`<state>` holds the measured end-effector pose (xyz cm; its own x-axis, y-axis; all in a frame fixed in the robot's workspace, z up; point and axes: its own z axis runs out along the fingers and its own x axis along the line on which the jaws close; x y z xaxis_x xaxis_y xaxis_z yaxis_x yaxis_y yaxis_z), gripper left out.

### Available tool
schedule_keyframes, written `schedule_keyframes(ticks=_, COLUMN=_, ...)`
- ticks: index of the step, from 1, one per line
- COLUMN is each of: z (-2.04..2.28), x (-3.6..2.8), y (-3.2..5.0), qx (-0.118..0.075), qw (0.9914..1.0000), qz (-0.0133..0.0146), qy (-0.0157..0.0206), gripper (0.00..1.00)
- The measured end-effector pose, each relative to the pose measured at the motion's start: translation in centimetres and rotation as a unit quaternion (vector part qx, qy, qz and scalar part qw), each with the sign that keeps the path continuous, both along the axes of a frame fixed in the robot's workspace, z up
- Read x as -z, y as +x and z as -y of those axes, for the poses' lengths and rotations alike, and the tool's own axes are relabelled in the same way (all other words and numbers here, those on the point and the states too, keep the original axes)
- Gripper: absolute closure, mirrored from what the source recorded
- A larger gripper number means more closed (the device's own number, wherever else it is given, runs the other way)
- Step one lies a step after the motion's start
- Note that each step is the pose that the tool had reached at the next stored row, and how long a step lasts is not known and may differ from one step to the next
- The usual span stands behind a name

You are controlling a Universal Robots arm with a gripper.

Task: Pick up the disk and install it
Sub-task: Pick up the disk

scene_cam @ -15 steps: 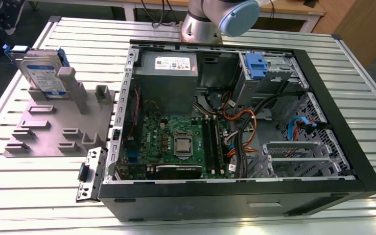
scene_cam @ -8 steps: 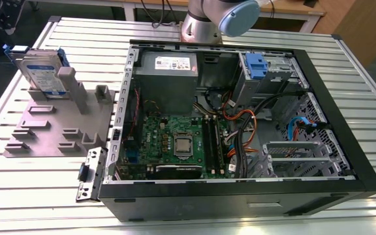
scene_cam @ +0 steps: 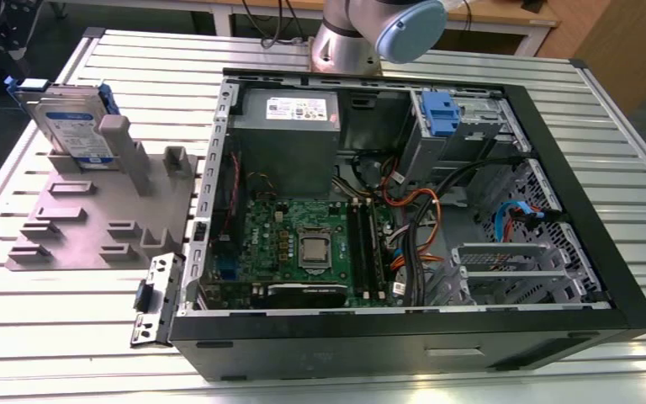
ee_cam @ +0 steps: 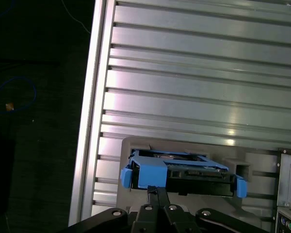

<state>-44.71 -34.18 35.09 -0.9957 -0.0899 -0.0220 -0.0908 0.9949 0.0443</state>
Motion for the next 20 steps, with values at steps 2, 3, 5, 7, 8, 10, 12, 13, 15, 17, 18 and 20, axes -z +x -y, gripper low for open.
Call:
schedule_keyframes(ticks=2, z=0.0, x=0.0, y=0.0, qx=0.0, qw=1.0, qz=0.0, qy=0.0, gripper=0.89)
schedule_keyframes(ticks=3, z=0.0, x=0.0, y=0.0, qx=0.0, qw=1.0, qz=0.0, qy=0.0, gripper=0.89)
schedule_keyframes(ticks=5, z=0.0, x=0.0, y=-0.01, qx=-0.004, qw=0.99999, qz=0.0, qy=0.0, gripper=0.89)
schedule_keyframes(ticks=7, z=0.0, x=-0.01, y=-0.02, qx=-0.013, qw=0.99992, qz=0.0, qy=0.0, gripper=0.89)
schedule_keyframes(ticks=8, z=0.0, x=-0.01, y=-0.02, qx=-0.015, qw=0.99989, qz=0.0, qy=0.0, gripper=0.89)
schedule_keyframes(ticks=10, z=0.0, x=0.0, y=-0.02, qx=-0.024, qw=0.9997, qz=0.0, qy=0.0, gripper=0.89)
schedule_keyframes(ticks=12, z=0.0, x=0.0, y=-0.02, qx=-0.036, qw=0.99934, qz=0.0, qy=0.0, gripper=0.89)
schedule_keyframes(ticks=13, z=0.0, x=0.01, y=-0.02, qx=-0.042, qw=0.99911, qz=0.0001, qy=0.0, gripper=0.89)
schedule_keyframes(ticks=15, z=0.0, x=0.0, y=-0.02, qx=-0.053, qw=0.99859, qz=0.0, qy=0.0, gripper=0.89)
schedule_keyframes(ticks=17, z=0.0, x=0.0, y=-0.02, qx=-0.063, qw=0.99801, qz=0.0, qy=0.0, gripper=0.89)
schedule_keyframes(ticks=18, z=0.0, x=0.0, y=-0.02, qx=-0.068, qw=0.99768, qz=0.0, qy=0.0, gripper=0.89)
schedule_keyframes(ticks=20, z=0.0, x=0.0, y=-0.02, qx=-0.077, qw=0.99701, qz=0.0, qy=0.0, gripper=0.89)
